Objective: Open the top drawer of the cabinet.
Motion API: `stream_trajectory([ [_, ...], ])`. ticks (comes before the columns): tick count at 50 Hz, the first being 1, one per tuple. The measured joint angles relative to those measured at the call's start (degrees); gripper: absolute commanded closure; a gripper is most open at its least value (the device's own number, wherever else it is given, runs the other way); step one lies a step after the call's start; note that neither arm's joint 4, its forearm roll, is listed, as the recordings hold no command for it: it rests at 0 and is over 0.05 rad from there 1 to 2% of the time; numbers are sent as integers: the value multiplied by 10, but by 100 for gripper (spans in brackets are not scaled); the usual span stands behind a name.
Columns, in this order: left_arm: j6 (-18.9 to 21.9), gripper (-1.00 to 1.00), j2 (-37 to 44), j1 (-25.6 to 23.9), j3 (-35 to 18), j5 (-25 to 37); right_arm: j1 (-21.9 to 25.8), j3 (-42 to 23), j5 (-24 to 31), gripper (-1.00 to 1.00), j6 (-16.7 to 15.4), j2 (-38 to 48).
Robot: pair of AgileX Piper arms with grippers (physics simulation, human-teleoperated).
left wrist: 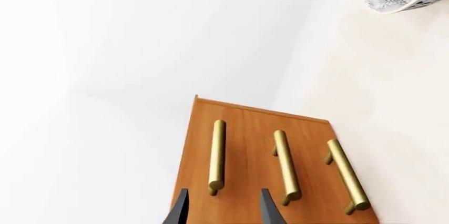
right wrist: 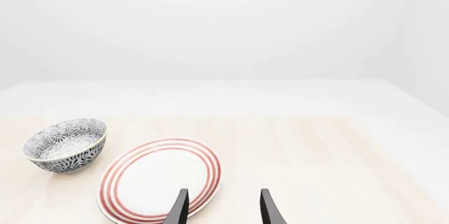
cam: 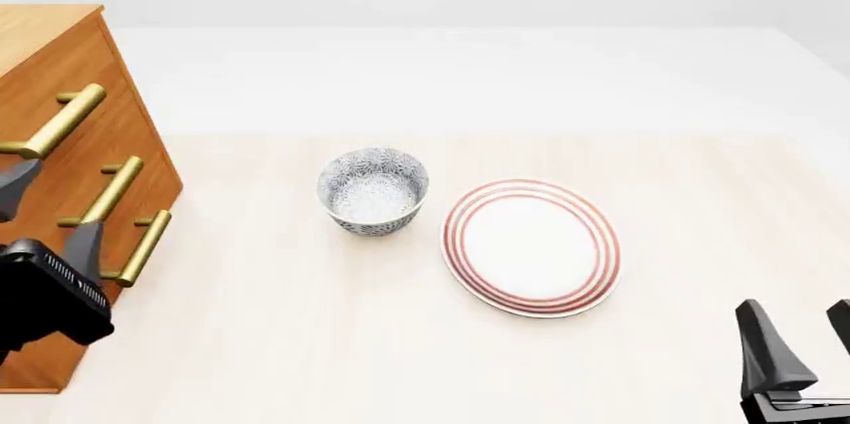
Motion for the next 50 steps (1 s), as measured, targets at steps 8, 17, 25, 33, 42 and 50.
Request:
stream_trajectory([
  [8, 13, -100, 15, 13, -10, -15, 0, 0, 0, -100, 0, 0],
  [17, 23, -100, 32, 26, -25, -26, 0, 0, 0, -100, 0, 0],
  [25, 31, -100, 56, 33, -41, -40, 0, 0, 0, -100, 0, 0],
  [33, 37, -100, 92, 35, -54, -63, 0, 0, 0, -100, 0, 0],
  [42, 40, -100, 135, 36, -65, -92, 0, 0, 0, -100, 0, 0],
  [50, 41, -100, 170, 40, -72, -114, 0, 0, 0, -100, 0, 0],
])
